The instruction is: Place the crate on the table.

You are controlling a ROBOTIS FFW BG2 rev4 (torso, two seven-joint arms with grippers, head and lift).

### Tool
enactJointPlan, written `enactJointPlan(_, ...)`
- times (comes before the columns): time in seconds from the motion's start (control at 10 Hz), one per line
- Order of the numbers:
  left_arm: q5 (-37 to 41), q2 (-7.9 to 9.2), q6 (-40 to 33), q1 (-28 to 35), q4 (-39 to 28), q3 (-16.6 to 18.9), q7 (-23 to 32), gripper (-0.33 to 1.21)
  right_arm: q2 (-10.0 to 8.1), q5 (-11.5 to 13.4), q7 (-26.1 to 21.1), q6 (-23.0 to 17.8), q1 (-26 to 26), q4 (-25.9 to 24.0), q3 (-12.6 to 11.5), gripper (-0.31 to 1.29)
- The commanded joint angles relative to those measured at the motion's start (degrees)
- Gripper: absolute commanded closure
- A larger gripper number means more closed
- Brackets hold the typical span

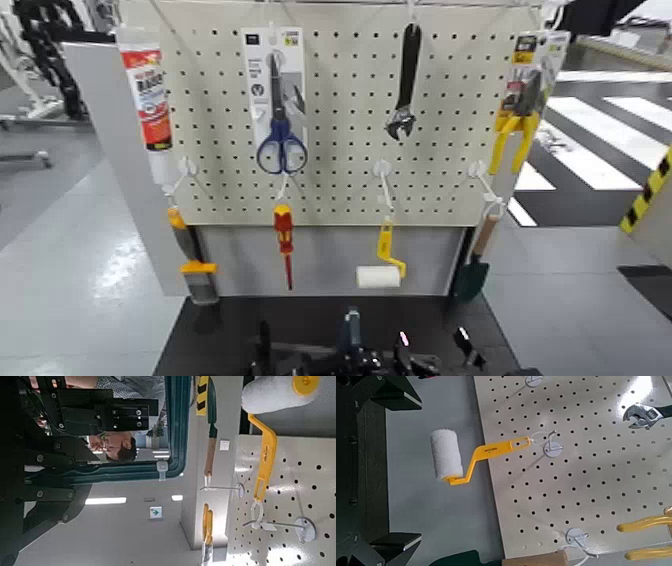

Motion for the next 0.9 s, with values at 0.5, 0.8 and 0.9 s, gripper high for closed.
enactJointPlan(0.5, -0.80, 2.17, 1.49, -1.75, 0.24, 3.32, 3.18, 1.18, 0.07, 0.00, 0.00, 0.00, 0.03, 0.09, -0.09, 0.14)
enactJointPlan(0.8, -2.20, 2.79, 1.58, -2.90, 0.60, 5.17, 3.18, 1.18, 0.16, 0.00, 0.00, -0.09, 0.12, 0.00, -0.09, 0.14)
enactJointPlan(0.9, -2.38, 3.14, 1.67, -3.42, 1.04, 5.17, 3.09, 1.18, 0.16, 0.00, 0.00, -0.09, 0.12, 0.00, -0.09, 0.14)
